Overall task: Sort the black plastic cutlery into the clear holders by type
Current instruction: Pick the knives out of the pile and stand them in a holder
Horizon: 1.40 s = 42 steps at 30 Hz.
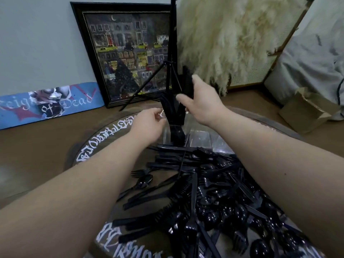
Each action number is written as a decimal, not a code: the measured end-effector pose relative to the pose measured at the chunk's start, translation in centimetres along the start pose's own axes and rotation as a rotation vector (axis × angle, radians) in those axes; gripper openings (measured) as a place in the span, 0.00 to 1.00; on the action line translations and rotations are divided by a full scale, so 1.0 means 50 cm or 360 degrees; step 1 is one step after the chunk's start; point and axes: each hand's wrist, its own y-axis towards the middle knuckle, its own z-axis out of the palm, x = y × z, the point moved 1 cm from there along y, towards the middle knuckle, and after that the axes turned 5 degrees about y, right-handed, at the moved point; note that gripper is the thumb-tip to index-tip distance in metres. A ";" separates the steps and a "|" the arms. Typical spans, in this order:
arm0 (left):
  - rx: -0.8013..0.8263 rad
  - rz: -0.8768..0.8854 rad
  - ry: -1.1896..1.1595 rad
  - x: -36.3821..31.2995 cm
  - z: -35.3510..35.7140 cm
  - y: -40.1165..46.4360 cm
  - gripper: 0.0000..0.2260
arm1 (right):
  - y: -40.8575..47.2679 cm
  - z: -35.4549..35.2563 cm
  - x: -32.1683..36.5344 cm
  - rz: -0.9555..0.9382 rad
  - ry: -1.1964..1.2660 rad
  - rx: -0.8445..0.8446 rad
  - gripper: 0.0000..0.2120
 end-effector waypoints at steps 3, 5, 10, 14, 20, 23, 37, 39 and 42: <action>0.0058 0.0024 -0.0056 0.009 0.004 0.007 0.16 | 0.013 0.043 -0.020 0.0068 -0.0214 0.0266 0.13; 0.0095 0.0001 -0.0156 0.016 0.005 0.010 0.17 | 0.015 0.068 -0.032 0.0104 -0.0346 0.0390 0.15; 0.0162 0.0021 -0.0291 0.024 0.007 0.009 0.14 | 0.021 0.076 -0.036 0.0101 -0.0524 0.0435 0.17; 0.0208 -0.0003 -0.0269 0.028 0.003 0.010 0.09 | 0.014 0.060 -0.035 0.0057 -0.0449 0.0395 0.13; 0.0235 0.0020 -0.0294 0.019 -0.004 0.004 0.07 | 0.001 0.071 -0.036 -0.0104 -0.0682 0.0384 0.13; 0.0241 0.0085 -0.0337 0.012 -0.017 0.007 0.05 | 0.003 0.042 -0.035 0.0061 -0.0369 0.0028 0.10; 0.0364 0.0137 -0.0243 0.017 -0.002 0.038 0.14 | 0.060 0.086 -0.047 -0.0087 -0.0595 0.0179 0.12; 0.0372 0.0125 -0.0251 0.021 0.001 0.040 0.14 | 0.062 0.092 -0.050 -0.0124 -0.0703 0.0225 0.13; 0.0368 0.0104 -0.0293 0.021 0.006 0.039 0.14 | 0.054 0.092 -0.051 -0.0138 -0.0868 0.0282 0.13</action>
